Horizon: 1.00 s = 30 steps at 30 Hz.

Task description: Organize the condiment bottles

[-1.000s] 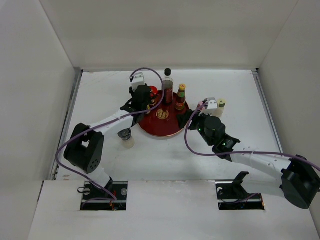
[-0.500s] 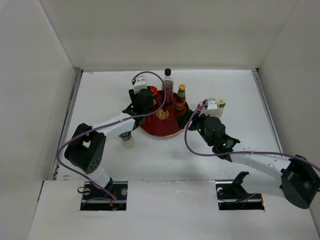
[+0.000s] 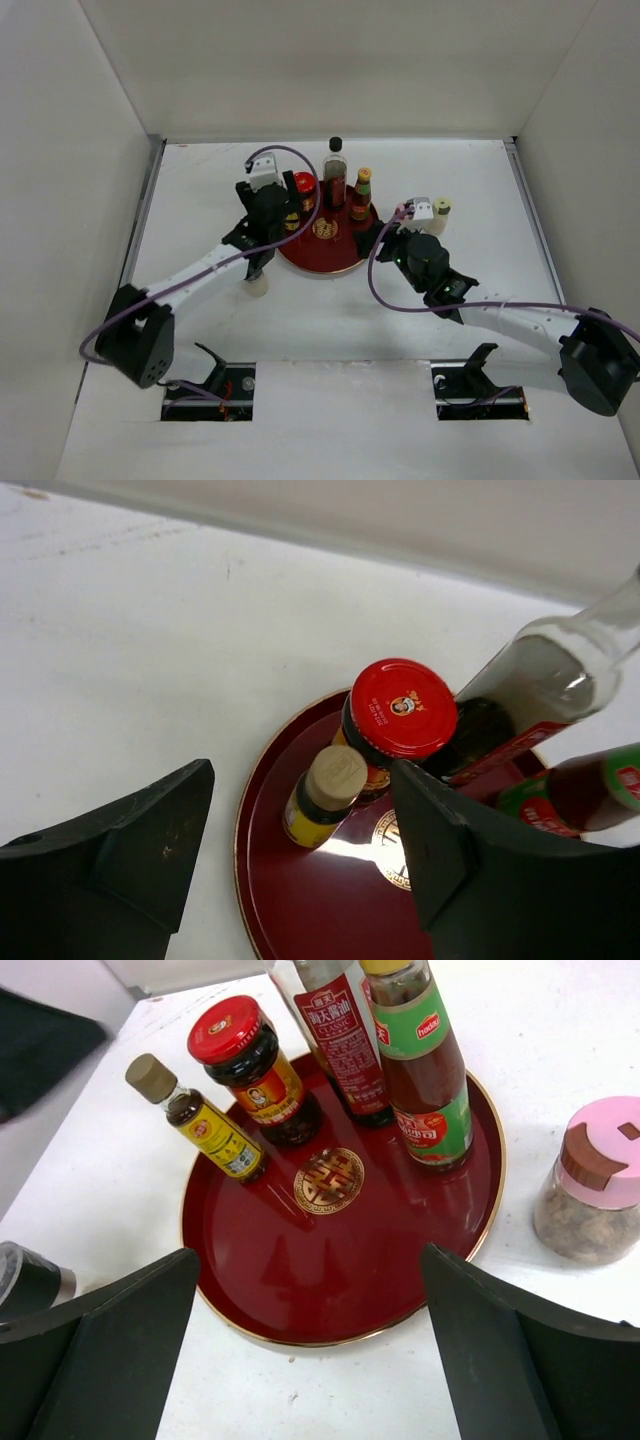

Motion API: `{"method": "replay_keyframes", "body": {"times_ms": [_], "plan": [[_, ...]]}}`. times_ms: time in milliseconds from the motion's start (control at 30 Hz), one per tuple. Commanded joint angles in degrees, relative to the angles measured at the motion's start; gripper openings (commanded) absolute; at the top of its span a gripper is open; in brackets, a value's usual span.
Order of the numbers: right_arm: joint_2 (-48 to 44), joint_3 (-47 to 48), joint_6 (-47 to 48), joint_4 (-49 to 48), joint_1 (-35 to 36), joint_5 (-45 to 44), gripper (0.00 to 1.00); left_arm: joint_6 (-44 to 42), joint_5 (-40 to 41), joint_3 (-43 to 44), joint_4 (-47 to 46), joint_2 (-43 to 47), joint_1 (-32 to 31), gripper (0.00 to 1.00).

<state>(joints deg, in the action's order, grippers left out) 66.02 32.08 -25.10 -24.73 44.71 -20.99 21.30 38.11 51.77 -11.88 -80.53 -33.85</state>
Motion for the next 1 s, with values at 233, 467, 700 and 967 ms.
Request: {"method": "replay_keyframes", "body": {"times_ms": [233,467,700,967], "plan": [[0.16,0.53,-0.3,-3.13,-0.11,-0.01,0.42,4.53,1.0,-13.71,22.91,32.69,-2.14,0.8],[1.57,1.06,-0.12,-3.31,-0.11,0.43,0.95,10.16,0.74,-16.17,36.49,37.21,-4.86,0.86],[1.57,0.97,-0.12,-3.22,-0.11,0.43,1.0,14.99,1.7,-16.96,37.02,33.34,-8.73,0.86],[1.92,1.15,-0.03,-3.22,-0.11,0.43,1.0,17.11,3.46,-19.33,36.23,31.05,-8.3,0.82]]}}
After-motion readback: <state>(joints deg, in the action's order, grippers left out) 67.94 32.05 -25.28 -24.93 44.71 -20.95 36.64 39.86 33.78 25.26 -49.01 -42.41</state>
